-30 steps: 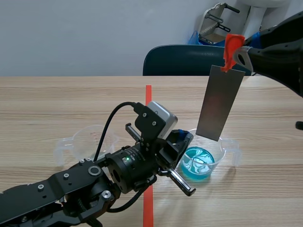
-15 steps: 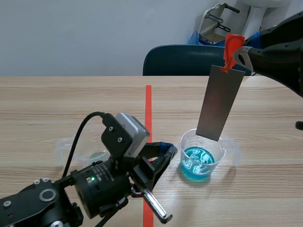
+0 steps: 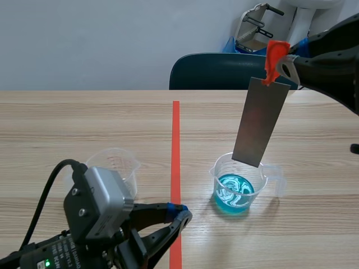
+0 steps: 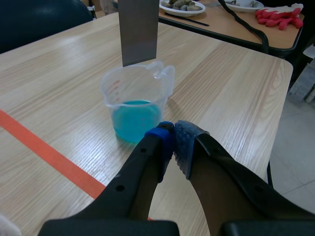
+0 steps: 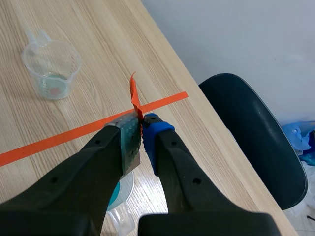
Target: Do the redox reaction experiment
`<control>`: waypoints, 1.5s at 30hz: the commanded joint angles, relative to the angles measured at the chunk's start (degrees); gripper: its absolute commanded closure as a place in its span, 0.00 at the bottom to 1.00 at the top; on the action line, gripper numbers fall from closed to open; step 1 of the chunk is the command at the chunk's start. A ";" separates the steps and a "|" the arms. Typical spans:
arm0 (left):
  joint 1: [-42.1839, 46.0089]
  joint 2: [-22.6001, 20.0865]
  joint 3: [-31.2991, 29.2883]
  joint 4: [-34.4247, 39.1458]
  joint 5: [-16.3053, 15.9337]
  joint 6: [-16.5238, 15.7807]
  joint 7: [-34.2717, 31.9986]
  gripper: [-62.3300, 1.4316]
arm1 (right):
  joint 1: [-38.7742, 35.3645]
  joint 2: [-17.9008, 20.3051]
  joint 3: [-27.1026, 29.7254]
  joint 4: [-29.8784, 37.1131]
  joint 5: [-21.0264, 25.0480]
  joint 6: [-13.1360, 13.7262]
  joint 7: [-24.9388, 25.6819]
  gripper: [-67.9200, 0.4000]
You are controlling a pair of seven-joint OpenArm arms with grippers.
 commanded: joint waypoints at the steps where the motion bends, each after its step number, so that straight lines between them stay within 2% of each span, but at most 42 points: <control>1: 1.01 -0.37 -1.14 1.51 -0.31 -0.11 -1.70 0.93 | 0.63 0.74 0.55 0.42 0.39 0.35 0.81 0.98; 9: 3.69 -3.65 -2.75 3.72 -0.11 -0.13 -3.19 0.92 | 0.63 0.74 0.55 0.42 0.39 0.35 0.79 0.98; 15: 3.65 -4.07 -2.82 3.72 -0.35 -0.11 -3.04 0.76 | 0.63 0.74 0.55 0.42 0.39 0.35 0.81 0.98; 18: 3.65 -4.07 -2.86 3.72 -0.35 -0.11 -2.91 0.61 | 0.63 0.74 0.55 0.42 0.39 0.35 0.81 0.98; 22: 3.65 -4.07 -2.86 3.72 -1.33 -0.11 -2.91 0.28 | 0.63 0.74 0.55 0.42 0.39 0.35 0.81 0.98; 24: 3.65 -4.09 -2.93 3.72 -2.58 -0.11 -2.91 0.15 | 0.63 0.74 0.55 0.42 0.39 0.35 0.81 0.98; 29: 3.65 -4.09 -2.91 3.72 -2.71 -0.11 -2.91 0.01 | 0.63 0.74 0.55 0.42 0.39 0.35 0.81 0.98; 45: 3.65 -4.07 -2.95 3.72 -2.45 -0.09 -2.93 0.00 | 0.63 0.74 0.55 0.42 0.39 0.35 0.81 0.98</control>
